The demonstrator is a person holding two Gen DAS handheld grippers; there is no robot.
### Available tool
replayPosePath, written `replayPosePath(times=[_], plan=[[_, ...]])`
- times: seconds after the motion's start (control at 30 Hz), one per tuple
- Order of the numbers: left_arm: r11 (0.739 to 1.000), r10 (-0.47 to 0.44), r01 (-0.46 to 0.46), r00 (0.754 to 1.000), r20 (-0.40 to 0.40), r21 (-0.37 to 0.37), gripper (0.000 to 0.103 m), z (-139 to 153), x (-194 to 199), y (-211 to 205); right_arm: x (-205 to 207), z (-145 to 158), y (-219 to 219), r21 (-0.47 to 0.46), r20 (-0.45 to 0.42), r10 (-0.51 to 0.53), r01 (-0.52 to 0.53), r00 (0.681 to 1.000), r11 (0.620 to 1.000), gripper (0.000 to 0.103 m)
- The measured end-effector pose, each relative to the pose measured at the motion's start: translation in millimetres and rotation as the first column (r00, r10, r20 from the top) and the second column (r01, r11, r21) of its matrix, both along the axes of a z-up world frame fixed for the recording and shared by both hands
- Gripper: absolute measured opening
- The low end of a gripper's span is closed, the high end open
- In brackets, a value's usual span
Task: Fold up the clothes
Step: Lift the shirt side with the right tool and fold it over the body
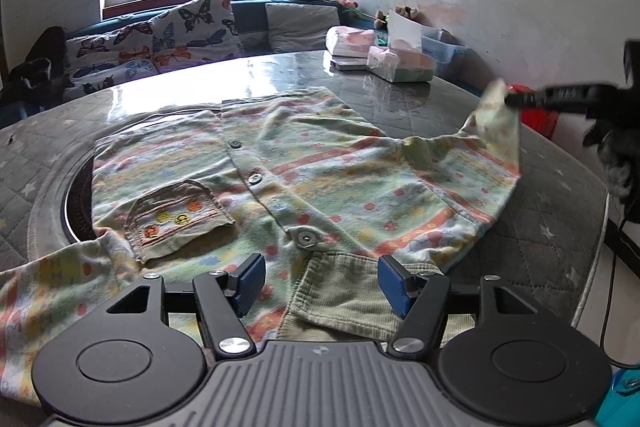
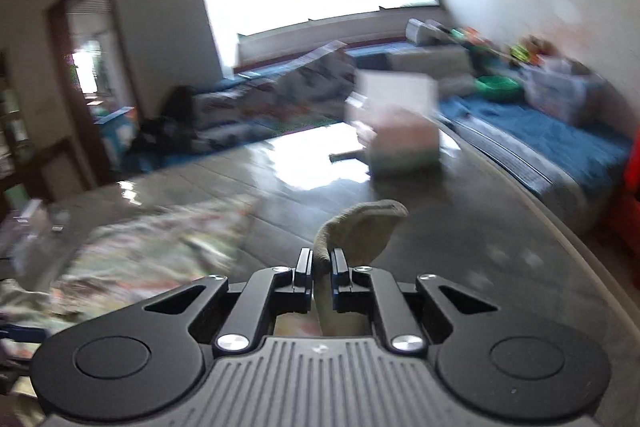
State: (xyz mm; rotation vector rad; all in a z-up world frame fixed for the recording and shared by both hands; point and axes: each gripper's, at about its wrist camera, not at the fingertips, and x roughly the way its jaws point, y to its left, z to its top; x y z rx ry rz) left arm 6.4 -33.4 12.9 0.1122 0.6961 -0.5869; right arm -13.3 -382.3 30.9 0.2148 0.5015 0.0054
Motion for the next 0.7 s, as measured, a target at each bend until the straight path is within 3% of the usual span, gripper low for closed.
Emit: replayPosePath(times=[0.17,0.33,0.53,0.7], plan=[[0.999,0.033,-0.033,0.999,0.005,-0.022,0.066,1,-2,12,15,36,47,-0.006,0.071,0.174,-0.174,0.982,0.985,0.007],[0.996,0.071,-0.071,0.997,0.011,-0.048,0.068,2,-6,28,34,59,106,-0.046,0.094,0.343,-0.340,0.934,0.939,0.007],[0.989,0.118,-0.115,0.993,0.022,-0.093,0.070,3,-14,50,55,71,188,-0.091,0.077,0.526,-0.519,0.847,0.850,0.007],[0.981,0.157,-0.152,0.987,0.026,-0.122,0.072,3,-20,68,60,63,245,-0.124,0.008,0.633,-0.627,0.774,0.769,0.007]])
